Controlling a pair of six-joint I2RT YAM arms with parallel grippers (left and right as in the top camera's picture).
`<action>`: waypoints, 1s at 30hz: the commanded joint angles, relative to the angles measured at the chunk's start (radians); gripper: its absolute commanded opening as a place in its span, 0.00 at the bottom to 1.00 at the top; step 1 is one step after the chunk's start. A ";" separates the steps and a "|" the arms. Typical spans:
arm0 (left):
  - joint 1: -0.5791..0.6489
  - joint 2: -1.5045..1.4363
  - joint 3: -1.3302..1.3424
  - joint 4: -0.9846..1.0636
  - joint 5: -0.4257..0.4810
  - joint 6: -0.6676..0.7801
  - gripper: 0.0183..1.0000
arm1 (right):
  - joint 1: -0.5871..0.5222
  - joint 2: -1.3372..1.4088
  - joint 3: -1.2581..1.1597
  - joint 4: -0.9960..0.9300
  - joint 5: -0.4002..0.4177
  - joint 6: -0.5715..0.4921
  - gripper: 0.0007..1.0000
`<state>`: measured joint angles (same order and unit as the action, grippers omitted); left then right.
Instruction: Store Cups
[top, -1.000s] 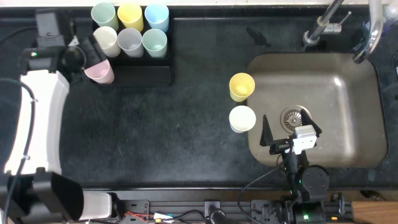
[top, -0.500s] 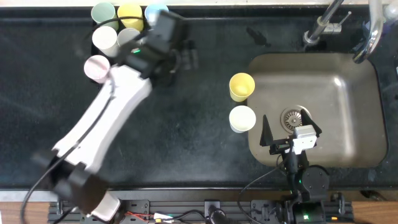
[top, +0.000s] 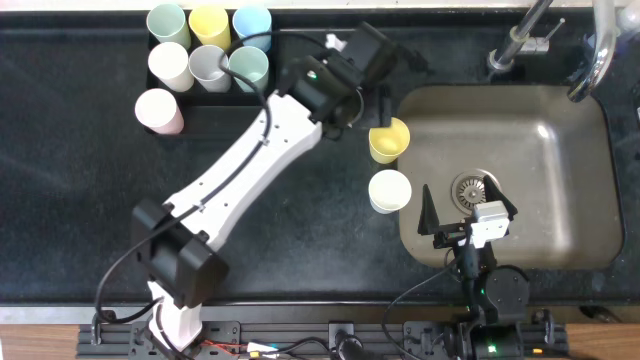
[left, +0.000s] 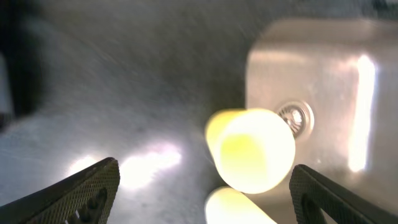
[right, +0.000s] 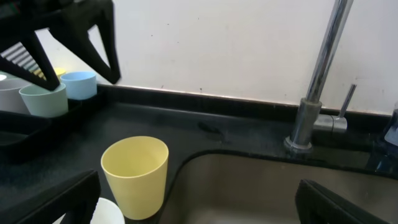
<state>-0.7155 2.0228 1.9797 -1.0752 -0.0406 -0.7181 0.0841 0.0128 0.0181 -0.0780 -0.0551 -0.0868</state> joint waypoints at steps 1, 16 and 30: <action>-0.024 0.066 0.020 -0.024 0.065 -0.055 0.90 | -0.004 -0.009 -0.013 0.006 -0.004 -0.006 1.00; -0.016 0.211 0.024 0.058 0.069 -0.034 0.82 | -0.004 -0.009 -0.013 0.006 -0.004 -0.006 1.00; 0.000 0.250 0.025 0.069 0.047 -0.031 0.21 | -0.004 -0.009 -0.013 0.006 -0.004 -0.006 1.00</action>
<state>-0.7174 2.2532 1.9816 -1.0058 0.0147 -0.7528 0.0837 0.0128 0.0181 -0.0780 -0.0555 -0.0868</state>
